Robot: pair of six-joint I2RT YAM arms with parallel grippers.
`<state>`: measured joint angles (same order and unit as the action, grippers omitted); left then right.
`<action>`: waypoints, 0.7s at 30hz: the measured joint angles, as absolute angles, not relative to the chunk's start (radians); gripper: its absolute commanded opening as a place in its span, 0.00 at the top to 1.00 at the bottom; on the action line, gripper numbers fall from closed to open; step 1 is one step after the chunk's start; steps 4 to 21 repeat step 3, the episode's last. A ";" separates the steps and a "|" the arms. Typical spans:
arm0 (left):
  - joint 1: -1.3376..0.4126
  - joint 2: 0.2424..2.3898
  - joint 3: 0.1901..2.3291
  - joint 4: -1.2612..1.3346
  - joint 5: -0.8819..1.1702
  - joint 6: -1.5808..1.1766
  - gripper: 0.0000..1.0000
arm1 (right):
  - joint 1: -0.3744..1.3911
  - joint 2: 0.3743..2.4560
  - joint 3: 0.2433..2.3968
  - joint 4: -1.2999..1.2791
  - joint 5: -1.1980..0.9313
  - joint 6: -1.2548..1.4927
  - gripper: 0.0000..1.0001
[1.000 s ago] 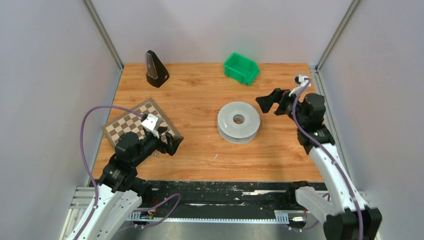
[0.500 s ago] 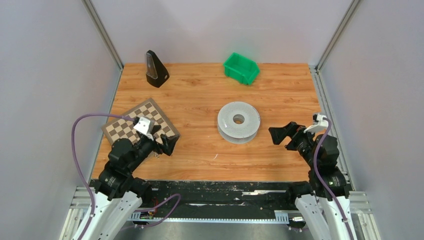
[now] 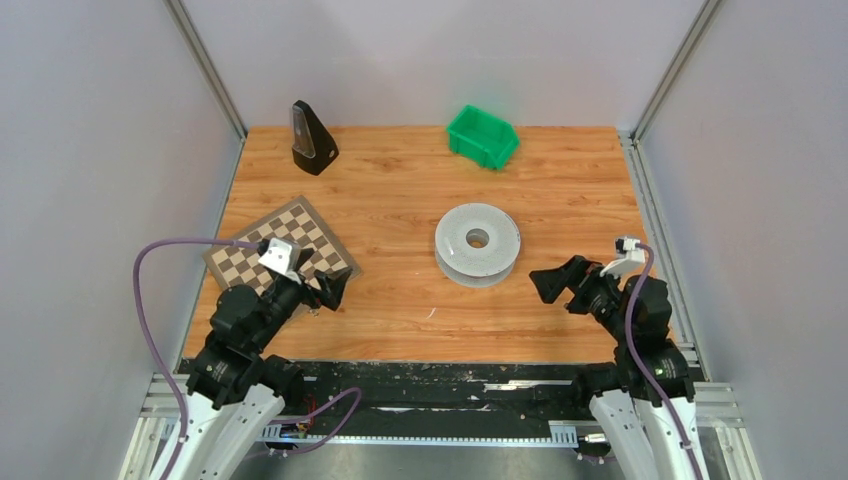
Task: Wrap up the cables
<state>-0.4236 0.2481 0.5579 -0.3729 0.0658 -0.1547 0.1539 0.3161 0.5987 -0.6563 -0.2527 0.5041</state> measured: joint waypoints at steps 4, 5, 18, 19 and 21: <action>-0.424 0.248 0.558 -0.373 0.065 -0.153 0.00 | 0.154 0.322 0.592 -0.656 -0.266 0.504 0.00; -0.424 0.248 0.558 -0.373 0.065 -0.153 0.00 | 0.154 0.322 0.592 -0.656 -0.266 0.504 0.00; -0.424 0.248 0.558 -0.373 0.065 -0.153 0.00 | 0.154 0.322 0.592 -0.656 -0.266 0.504 0.00; -0.424 0.248 0.558 -0.373 0.065 -0.153 0.00 | 0.154 0.322 0.592 -0.656 -0.266 0.504 0.00; -0.424 0.248 0.558 -0.373 0.065 -0.153 0.00 | 0.154 0.322 0.592 -0.656 -0.266 0.504 0.00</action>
